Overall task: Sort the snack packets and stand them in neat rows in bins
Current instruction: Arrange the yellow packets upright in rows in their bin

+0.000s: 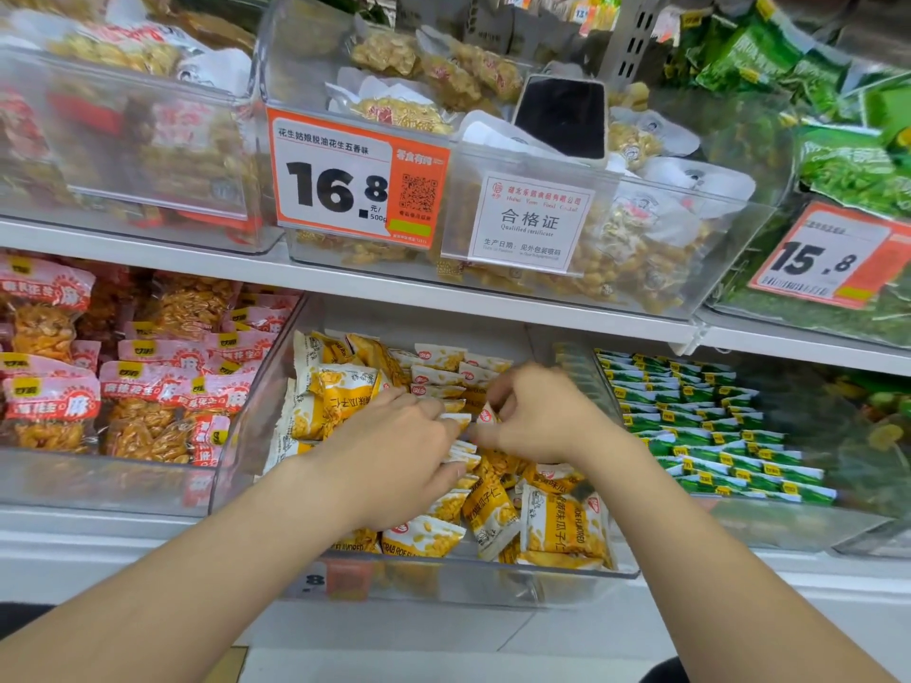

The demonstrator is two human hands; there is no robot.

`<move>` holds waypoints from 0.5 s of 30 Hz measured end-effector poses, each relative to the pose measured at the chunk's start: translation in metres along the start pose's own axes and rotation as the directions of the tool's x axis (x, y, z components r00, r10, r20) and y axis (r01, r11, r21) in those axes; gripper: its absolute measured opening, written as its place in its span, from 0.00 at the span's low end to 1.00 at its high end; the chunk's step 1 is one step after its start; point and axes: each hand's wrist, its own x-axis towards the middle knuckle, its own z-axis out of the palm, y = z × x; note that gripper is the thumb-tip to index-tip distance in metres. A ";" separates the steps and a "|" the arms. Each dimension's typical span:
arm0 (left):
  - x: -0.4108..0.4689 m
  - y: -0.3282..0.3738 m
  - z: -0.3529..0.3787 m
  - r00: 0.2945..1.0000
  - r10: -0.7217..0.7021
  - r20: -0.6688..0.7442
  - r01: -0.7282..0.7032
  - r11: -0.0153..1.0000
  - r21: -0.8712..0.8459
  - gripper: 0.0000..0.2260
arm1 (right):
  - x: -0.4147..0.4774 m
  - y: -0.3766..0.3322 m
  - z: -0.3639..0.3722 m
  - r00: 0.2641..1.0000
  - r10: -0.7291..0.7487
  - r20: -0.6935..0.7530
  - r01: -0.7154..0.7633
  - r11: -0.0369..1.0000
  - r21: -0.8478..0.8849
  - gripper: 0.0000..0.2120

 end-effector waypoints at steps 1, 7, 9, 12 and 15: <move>0.000 0.000 0.000 1.000 -0.001 -0.007 0.001 1.000 -0.004 0.22 | -0.005 0.002 0.002 0.999 -0.004 0.039 0.006 0.999 -0.040 0.23; -0.003 -0.004 0.001 1.000 -0.008 -0.012 0.008 1.000 -0.030 0.22 | -0.009 0.013 -0.008 0.987 0.062 -0.150 -0.071 0.996 -0.056 0.12; -0.004 -0.003 0.001 1.000 -0.009 -0.012 0.008 1.000 -0.027 0.21 | -0.007 0.015 -0.007 0.962 0.053 -0.268 -0.056 0.998 -0.003 0.07; -0.002 -0.003 0.002 1.000 -0.009 -0.014 0.008 0.999 -0.032 0.21 | 0.004 0.016 0.001 0.970 -0.043 -0.240 0.031 0.998 -0.055 0.14; -0.001 -0.004 0.003 1.000 -0.007 -0.018 0.006 0.999 -0.034 0.20 | 0.017 0.010 0.013 0.985 -0.093 -0.148 0.073 0.988 -0.133 0.19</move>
